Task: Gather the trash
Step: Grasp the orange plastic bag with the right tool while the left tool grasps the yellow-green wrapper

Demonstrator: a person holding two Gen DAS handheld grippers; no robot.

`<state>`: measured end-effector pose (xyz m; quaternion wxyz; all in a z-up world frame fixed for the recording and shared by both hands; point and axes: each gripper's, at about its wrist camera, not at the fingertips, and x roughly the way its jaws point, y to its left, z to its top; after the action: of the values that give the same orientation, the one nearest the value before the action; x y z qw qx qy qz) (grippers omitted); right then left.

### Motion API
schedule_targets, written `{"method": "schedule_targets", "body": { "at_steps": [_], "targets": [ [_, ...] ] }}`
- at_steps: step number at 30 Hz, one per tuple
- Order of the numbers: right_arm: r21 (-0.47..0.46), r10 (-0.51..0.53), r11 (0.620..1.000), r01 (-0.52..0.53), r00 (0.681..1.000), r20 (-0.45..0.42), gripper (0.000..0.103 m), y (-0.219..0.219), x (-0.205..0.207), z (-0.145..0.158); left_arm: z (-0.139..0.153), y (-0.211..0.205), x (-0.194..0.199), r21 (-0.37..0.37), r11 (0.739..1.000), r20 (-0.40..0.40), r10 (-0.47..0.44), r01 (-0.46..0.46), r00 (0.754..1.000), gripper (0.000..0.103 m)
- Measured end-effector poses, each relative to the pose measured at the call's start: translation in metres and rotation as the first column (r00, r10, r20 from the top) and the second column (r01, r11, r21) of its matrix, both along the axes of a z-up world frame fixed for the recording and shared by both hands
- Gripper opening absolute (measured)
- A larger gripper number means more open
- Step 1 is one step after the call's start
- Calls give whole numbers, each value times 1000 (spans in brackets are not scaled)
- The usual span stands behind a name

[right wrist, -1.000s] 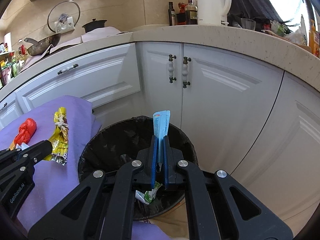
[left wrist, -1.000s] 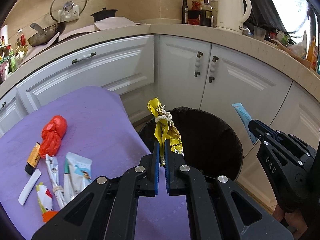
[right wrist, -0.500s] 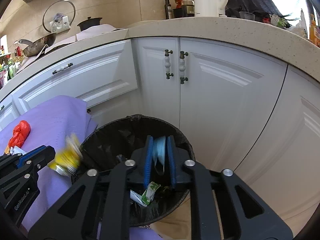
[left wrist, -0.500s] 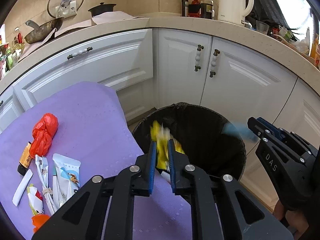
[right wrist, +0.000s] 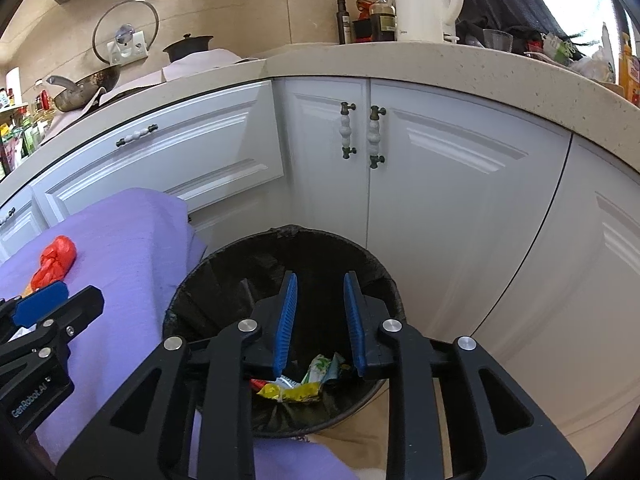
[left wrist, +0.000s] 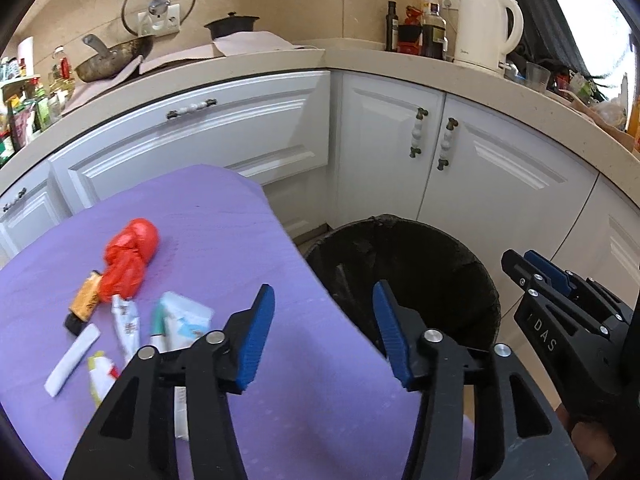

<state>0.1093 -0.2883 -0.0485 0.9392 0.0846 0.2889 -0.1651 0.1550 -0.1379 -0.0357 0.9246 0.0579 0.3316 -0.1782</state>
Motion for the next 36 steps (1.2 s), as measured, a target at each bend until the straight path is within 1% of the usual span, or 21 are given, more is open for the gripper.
{"method": "schedule_targets", "body": {
  "at_steps": [3, 9, 13, 21, 29, 31, 32, 36],
  "targets": [
    [2, 14, 1000, -14, 1000, 2, 24, 10, -2, 3, 4, 16, -5, -1, 1000, 4, 27, -27, 1000, 55],
    [16, 55, 998, -55, 998, 4, 25, 36, -7, 8, 7, 59, -16, 3, 995, -1, 97, -97, 995, 57],
    [20, 90, 996, -90, 996, 8, 25, 58, -10, 11, 9, 91, -25, 10, 987, 4, 158, -158, 987, 58],
    [21, 186, 982, -186, 982, 9, 25, 112, -19, 15, 4, 159, -44, 31, 958, 8, 285, -285, 959, 58],
    [11, 313, 950, -312, 950, -4, 26, 175, -25, 15, -4, 212, -58, 41, 924, -1, 380, -380, 925, 58],
    [7, 338, 941, -338, 941, -8, 31, 188, -26, 14, -5, 223, -62, 46, 916, 4, 400, -400, 917, 58],
    [4, 350, 937, -350, 937, -8, 38, 195, -27, 14, -7, 229, -64, 52, 910, 9, 412, -412, 911, 58],
    [-12, 380, 925, -380, 925, -10, 39, 214, -29, 14, -12, 250, -69, 68, 894, 11, 444, -443, 896, 59]
  ]
}}
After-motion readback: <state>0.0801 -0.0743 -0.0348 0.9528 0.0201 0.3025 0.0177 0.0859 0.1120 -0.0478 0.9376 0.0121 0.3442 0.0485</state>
